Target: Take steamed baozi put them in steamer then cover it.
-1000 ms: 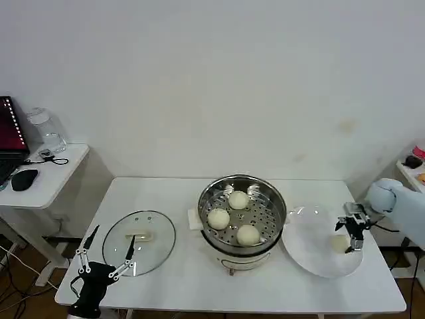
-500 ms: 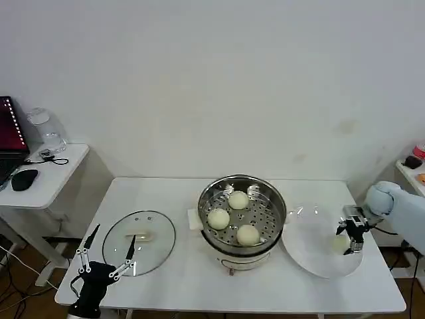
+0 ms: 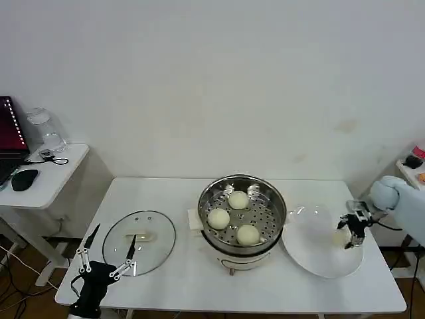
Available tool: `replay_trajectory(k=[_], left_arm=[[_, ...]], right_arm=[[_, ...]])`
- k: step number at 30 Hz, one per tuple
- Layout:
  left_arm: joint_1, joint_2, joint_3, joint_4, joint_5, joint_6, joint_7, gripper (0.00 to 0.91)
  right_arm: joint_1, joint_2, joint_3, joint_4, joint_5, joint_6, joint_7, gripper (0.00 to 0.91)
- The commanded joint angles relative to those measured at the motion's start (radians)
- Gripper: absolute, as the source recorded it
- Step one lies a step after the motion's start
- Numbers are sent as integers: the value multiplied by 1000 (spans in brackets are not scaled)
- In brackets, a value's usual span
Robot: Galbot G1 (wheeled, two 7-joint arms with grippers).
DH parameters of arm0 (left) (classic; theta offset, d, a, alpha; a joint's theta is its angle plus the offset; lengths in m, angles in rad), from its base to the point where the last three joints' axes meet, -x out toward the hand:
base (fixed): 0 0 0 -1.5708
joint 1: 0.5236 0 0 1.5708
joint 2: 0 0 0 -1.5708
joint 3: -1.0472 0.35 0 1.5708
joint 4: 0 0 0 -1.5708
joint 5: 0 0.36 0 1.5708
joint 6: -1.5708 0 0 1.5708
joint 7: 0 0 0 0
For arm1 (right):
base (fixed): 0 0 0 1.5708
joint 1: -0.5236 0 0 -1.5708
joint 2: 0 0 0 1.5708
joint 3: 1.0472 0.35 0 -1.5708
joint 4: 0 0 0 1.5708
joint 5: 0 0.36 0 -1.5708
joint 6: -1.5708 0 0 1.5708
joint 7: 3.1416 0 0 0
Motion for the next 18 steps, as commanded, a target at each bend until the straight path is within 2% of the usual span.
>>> replay_trajectory(k=[1, 5, 7, 10, 15, 18], left_arm=[[1, -3, 10, 0, 7, -2, 0, 907], [-4, -1, 12, -1, 7, -2, 0, 907], [-6, 0, 10, -2, 4, -3, 1, 907], [-2, 1, 8, -2, 2, -9, 0, 907], [8, 1, 6, 0, -1, -25, -2, 907], [11, 1, 3, -2, -5, -31, -2, 907]], right_arm=[[224, -56, -79, 150, 194, -16, 0, 756], [353, -58, -126, 224, 278, -35, -1, 746], [474, -53, -196, 283, 367, -48, 7, 746], [564, -40, -271, 353, 445, -66, 16, 725], [660, 13, -347, 441, 533, -108, 42, 715], [698, 54, -398, 480, 554, -119, 52, 715]])
